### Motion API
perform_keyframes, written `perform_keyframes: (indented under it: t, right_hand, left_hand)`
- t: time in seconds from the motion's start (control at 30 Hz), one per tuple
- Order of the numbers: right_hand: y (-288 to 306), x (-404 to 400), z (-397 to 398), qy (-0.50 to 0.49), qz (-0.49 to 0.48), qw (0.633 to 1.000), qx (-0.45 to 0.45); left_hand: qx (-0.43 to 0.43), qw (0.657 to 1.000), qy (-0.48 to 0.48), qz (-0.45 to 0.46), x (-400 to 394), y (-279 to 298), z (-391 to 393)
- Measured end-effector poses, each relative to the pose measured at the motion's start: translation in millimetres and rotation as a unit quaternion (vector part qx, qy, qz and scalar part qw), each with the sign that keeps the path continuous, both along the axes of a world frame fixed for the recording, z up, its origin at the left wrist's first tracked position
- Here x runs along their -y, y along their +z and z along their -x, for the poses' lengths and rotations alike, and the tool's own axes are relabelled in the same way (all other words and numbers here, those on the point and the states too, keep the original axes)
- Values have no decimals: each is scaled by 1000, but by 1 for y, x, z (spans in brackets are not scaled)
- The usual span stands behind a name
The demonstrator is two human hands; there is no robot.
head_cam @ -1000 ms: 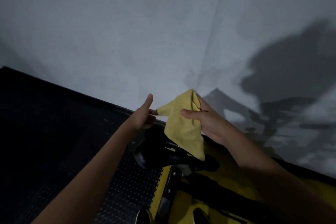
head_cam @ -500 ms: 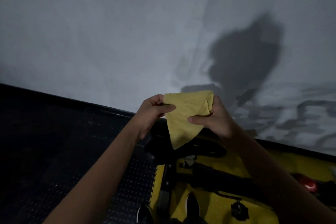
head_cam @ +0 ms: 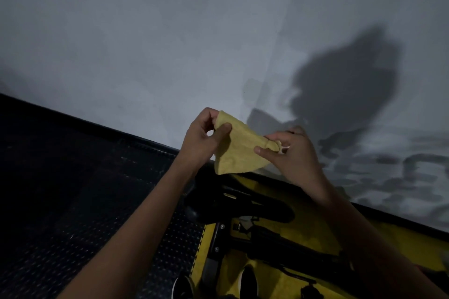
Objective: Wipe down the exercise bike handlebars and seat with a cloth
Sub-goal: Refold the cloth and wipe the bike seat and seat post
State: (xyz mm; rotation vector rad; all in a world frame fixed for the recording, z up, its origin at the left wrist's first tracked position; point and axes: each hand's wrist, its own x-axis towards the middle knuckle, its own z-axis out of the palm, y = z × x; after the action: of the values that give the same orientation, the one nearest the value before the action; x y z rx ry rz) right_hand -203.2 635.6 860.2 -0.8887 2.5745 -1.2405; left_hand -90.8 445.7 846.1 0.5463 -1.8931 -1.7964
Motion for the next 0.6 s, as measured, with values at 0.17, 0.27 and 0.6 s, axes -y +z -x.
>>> perform_keyframes:
  t: [0.17,0.27,0.6]
  right_hand:
    - [18,3,6,53,78,966,242]
    - [17,7,8,31,145,931,333]
    - [-4,21,18,51,-14,958,283]
  left_hand:
    - [13,999,41,-32,-9,2,6]
    - [33,995,82,-56,-15,1,5]
    - [104,979,152,-87,-33,-35,-26]
